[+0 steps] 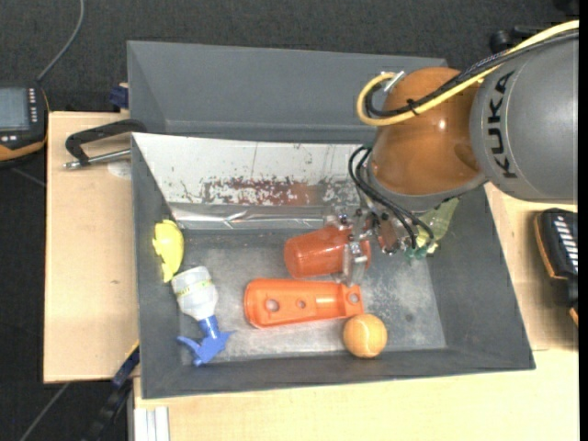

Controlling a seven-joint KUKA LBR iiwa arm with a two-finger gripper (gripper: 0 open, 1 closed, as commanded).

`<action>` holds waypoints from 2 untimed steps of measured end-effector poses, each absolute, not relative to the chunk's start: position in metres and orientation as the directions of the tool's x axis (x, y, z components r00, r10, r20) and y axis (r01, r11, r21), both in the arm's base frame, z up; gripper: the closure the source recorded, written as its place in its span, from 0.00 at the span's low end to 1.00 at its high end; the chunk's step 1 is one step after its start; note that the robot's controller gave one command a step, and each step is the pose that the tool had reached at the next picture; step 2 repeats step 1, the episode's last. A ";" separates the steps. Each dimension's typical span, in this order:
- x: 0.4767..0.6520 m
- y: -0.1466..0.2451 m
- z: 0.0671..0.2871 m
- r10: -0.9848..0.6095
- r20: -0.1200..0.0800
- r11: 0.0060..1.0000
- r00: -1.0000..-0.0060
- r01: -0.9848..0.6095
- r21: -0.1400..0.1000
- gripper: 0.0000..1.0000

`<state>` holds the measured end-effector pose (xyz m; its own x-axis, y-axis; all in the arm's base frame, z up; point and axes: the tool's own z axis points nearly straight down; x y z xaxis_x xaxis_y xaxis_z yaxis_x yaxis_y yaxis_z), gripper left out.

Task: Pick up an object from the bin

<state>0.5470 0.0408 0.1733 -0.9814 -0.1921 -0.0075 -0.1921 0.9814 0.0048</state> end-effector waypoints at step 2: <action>0.551 0.040 0.207 -0.188 -0.011 0.982 -0.982 -0.188 0.005 1.00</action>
Offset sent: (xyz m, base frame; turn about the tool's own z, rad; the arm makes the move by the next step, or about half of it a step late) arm 0.0050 -0.0025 0.0842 -0.0164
